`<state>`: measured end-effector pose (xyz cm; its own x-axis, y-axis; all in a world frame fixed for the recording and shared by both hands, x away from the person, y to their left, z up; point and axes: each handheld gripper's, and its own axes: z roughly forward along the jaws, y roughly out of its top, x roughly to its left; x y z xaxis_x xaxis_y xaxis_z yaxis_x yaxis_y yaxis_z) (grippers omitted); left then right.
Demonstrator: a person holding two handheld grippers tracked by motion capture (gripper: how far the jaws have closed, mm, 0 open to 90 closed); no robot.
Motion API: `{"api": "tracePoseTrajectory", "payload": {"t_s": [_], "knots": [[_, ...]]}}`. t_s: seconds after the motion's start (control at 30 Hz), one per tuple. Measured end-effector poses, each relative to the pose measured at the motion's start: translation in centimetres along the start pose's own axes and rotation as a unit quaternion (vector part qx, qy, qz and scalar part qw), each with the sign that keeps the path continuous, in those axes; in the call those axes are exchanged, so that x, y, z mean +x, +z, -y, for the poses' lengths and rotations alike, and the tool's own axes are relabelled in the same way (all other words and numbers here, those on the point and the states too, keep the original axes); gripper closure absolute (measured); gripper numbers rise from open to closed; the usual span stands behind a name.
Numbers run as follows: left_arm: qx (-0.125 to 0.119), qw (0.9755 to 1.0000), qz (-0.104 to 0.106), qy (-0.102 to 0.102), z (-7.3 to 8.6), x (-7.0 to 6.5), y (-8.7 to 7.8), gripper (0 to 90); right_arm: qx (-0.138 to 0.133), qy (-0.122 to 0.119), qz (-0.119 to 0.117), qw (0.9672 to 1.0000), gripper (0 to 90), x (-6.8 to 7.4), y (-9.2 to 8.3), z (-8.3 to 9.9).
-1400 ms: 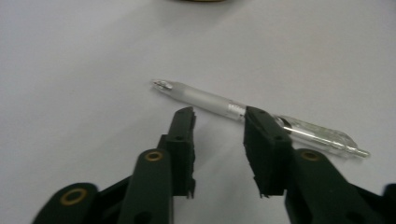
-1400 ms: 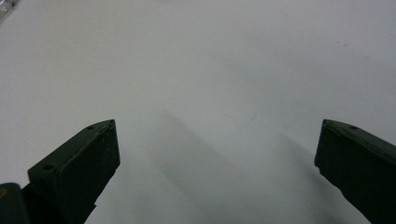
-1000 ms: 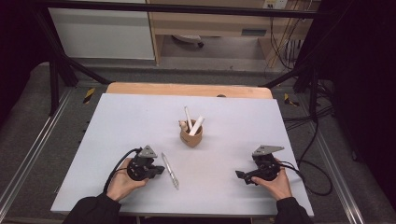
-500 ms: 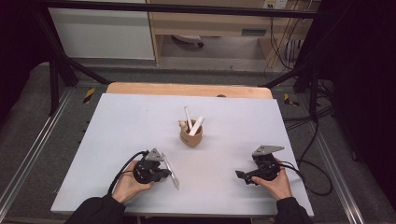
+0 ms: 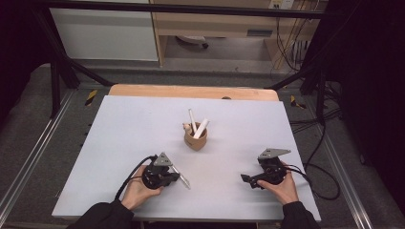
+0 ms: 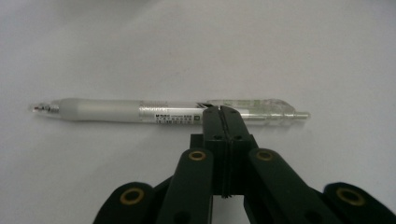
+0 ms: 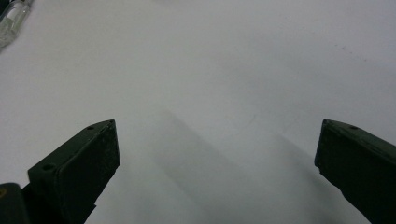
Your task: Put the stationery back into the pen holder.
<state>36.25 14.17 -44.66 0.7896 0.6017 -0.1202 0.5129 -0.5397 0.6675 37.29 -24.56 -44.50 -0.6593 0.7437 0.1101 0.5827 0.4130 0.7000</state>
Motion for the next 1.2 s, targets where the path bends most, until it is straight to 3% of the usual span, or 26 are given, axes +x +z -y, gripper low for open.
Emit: {"api": "tracePoseTrajectory", "payload": {"t_s": [0.4, 0.63, 0.87, 1.2], "knots": [[-0.032, 0.9993, -0.019, -0.003, -0.5, -0.3, 1.3, 89.6, 0.001, 0.002, -0.001, 1.0, 0.7, 0.0, 0.0, -0.1], [-0.027, 0.9994, -0.022, 0.009, -0.5, -0.5, 1.1, 89.2, 0.0, 0.0, -0.001, 1.0, 0.8, 0.0, 0.0, -0.1], [-0.024, 0.9993, -0.026, 0.014, 0.0, 0.1, -1.1, 79.3, 0.004, -0.003, 0.002, 1.0, 0.8, 0.3, 0.0, -0.3], [-0.059, 0.9969, -0.052, -0.006, 1.5, 3.4, -5.1, 55.0, 0.007, -0.018, -0.002, 0.9998, 0.8, 1.7, 0.9, -1.6]]}}
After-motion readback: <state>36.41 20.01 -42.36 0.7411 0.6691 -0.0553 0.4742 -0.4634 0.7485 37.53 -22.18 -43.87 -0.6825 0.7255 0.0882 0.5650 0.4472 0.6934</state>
